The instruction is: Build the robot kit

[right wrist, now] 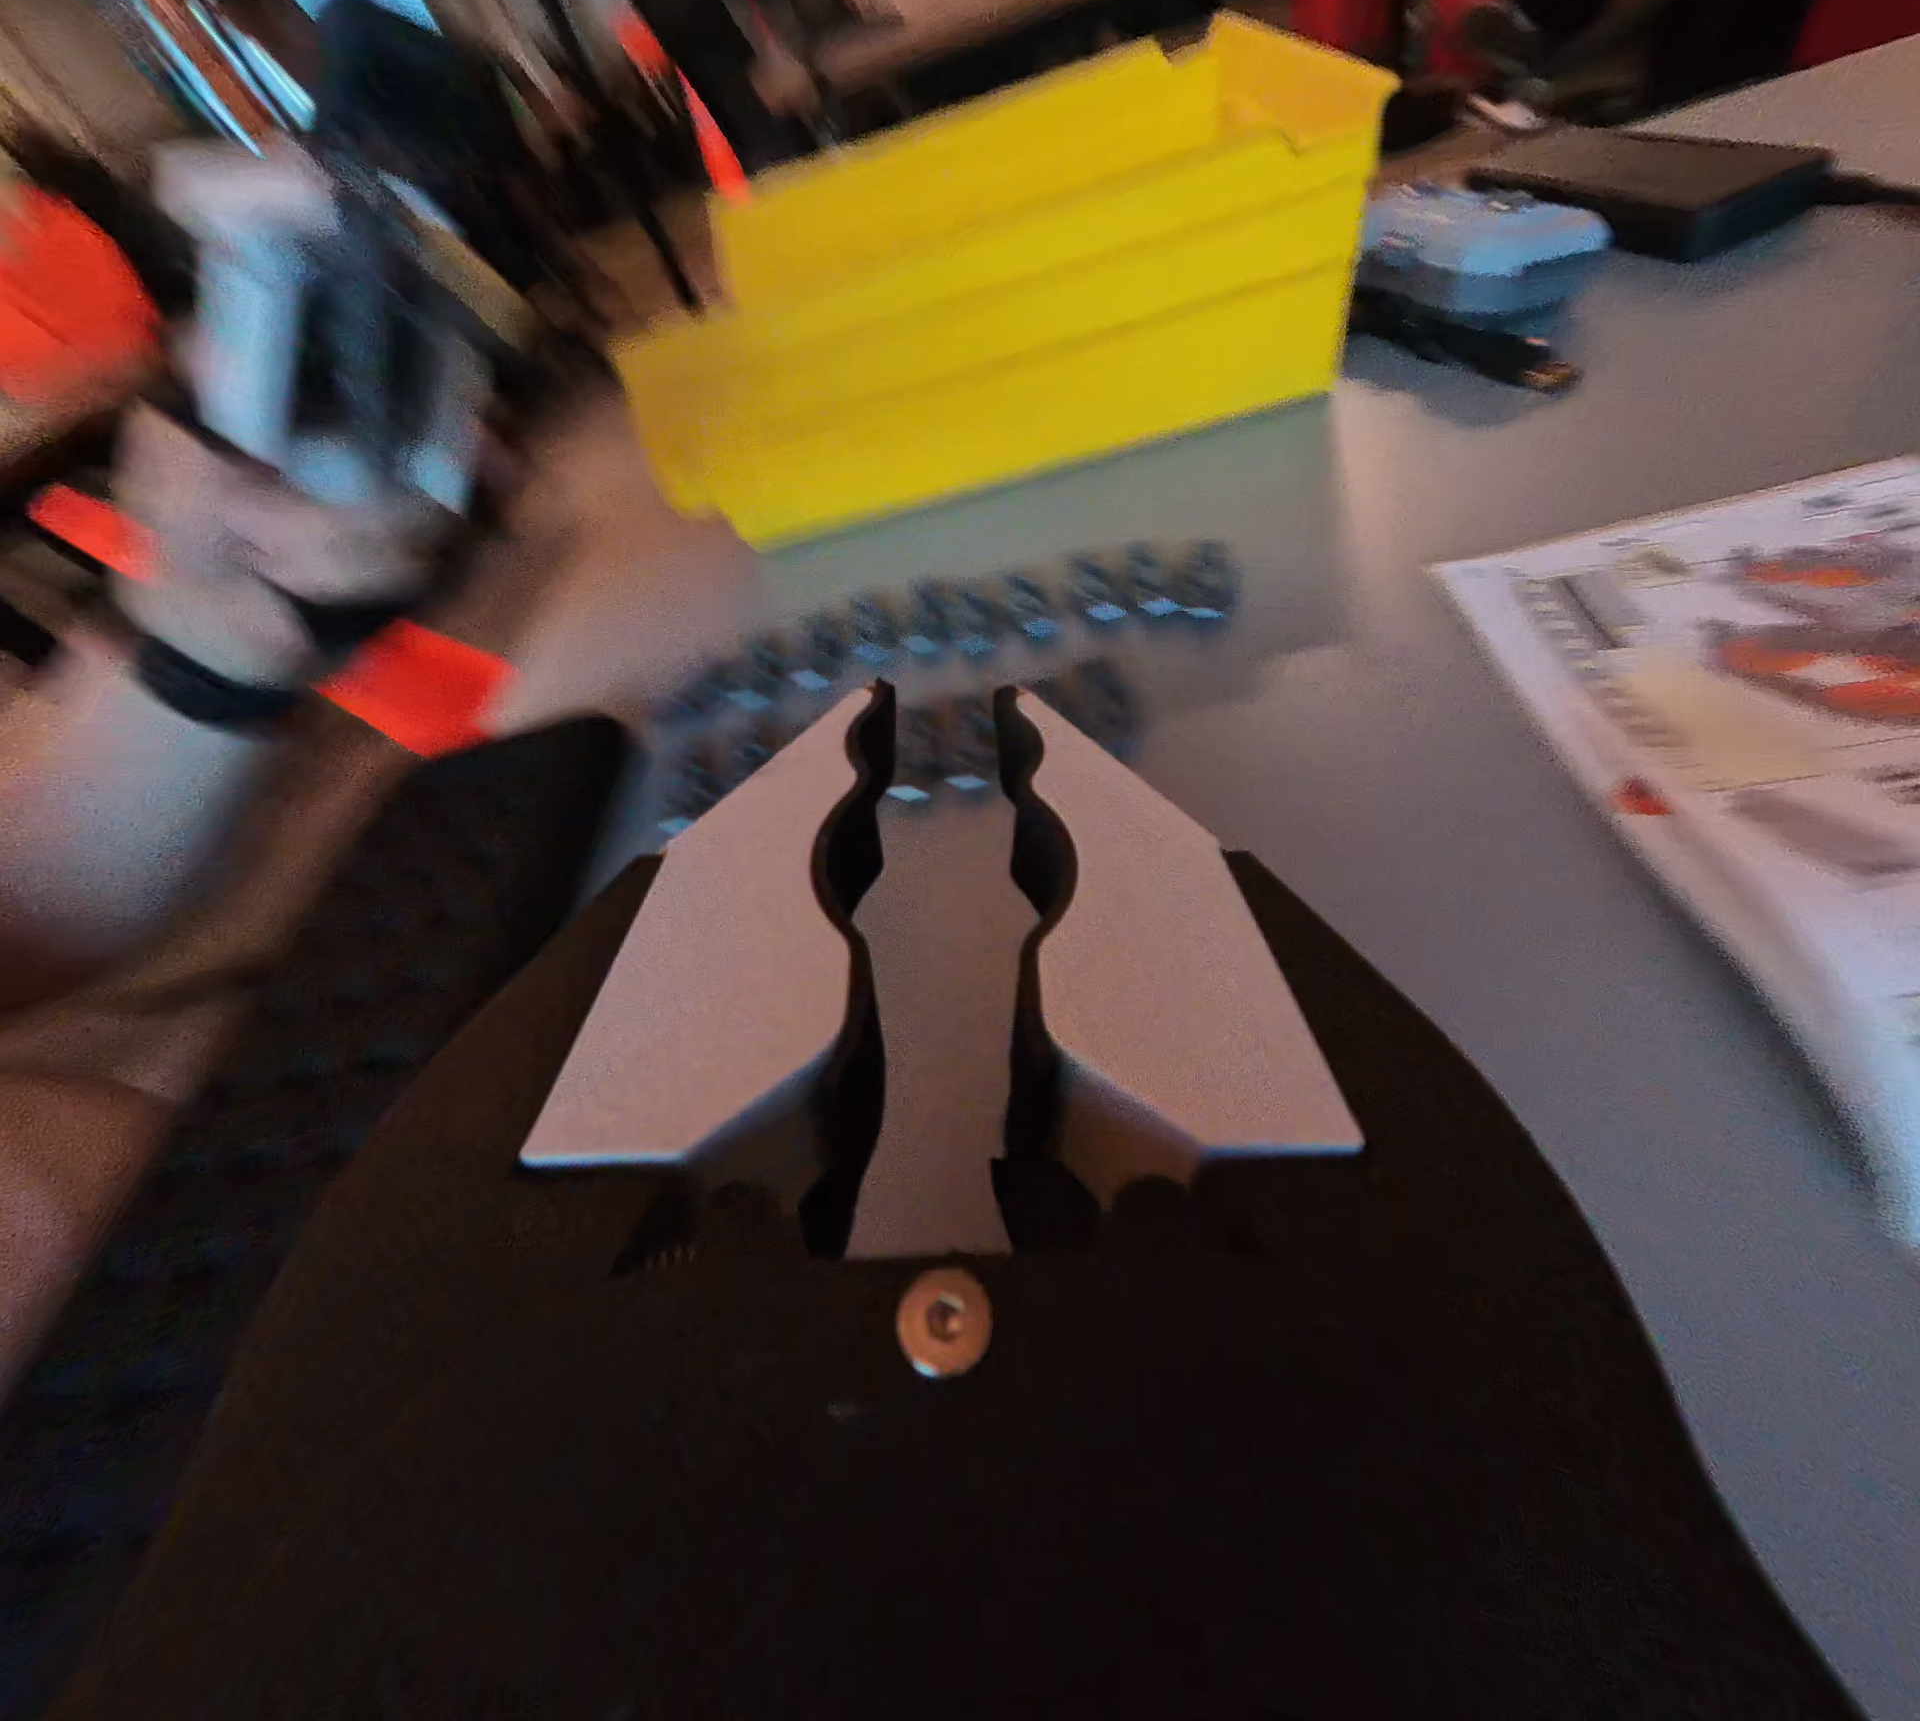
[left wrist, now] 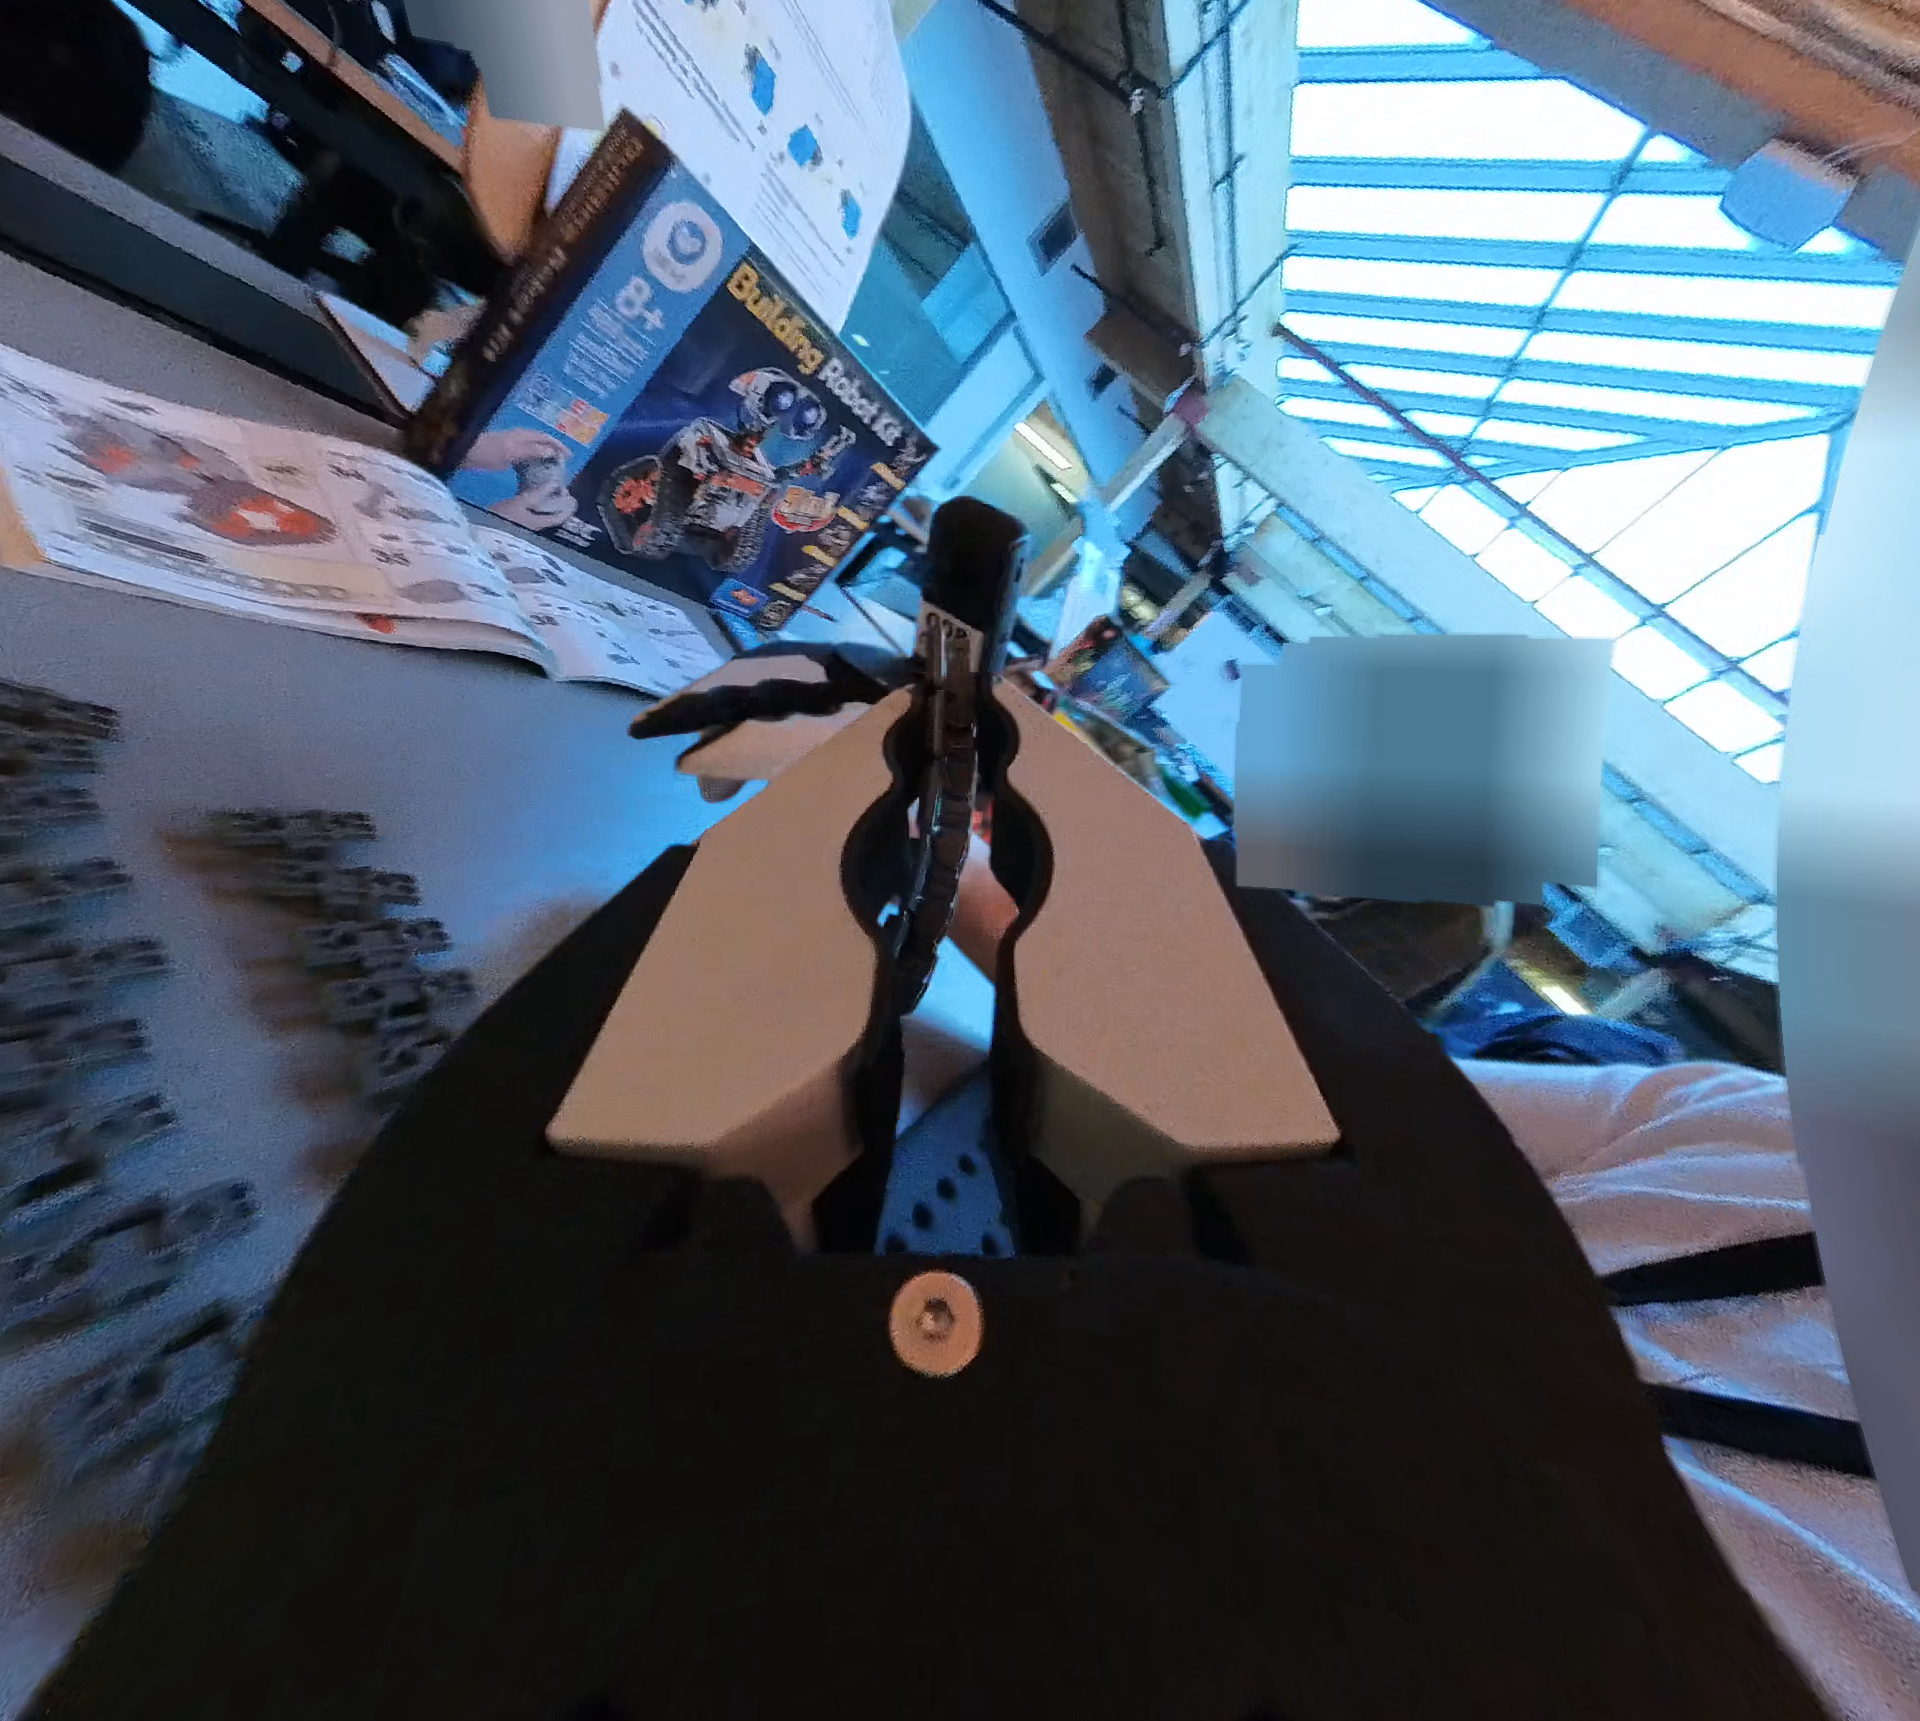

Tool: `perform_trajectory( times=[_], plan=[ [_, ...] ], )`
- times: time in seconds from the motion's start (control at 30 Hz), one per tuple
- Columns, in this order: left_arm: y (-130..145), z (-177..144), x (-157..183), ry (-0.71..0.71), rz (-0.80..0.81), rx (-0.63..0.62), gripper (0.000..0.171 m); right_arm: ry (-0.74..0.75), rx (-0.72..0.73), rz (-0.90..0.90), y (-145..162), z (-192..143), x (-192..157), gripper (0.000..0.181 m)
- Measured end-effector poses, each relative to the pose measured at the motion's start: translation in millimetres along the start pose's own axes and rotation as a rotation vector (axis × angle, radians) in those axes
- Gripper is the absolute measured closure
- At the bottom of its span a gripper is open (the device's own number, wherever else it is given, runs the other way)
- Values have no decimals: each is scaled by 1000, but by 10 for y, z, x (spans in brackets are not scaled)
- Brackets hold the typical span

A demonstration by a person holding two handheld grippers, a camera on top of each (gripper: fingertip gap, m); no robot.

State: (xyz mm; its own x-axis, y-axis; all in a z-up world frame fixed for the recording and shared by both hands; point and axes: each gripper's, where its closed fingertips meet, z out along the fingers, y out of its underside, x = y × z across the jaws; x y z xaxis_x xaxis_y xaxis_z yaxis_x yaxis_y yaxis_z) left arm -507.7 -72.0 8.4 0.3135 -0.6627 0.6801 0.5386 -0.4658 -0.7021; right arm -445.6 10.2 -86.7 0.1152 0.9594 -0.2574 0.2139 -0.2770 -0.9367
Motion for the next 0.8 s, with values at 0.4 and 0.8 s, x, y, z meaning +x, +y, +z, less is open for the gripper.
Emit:
perform_trajectory(
  times=[0.4,0.8],
  plan=[
    [4,-263,69,-78,50,-51,165,-67,-372,2,379,678,431,161],
    [76,-95,-22,-64,4,-101,166,-51,-460,-68,488,667,431,169]
  ],
)
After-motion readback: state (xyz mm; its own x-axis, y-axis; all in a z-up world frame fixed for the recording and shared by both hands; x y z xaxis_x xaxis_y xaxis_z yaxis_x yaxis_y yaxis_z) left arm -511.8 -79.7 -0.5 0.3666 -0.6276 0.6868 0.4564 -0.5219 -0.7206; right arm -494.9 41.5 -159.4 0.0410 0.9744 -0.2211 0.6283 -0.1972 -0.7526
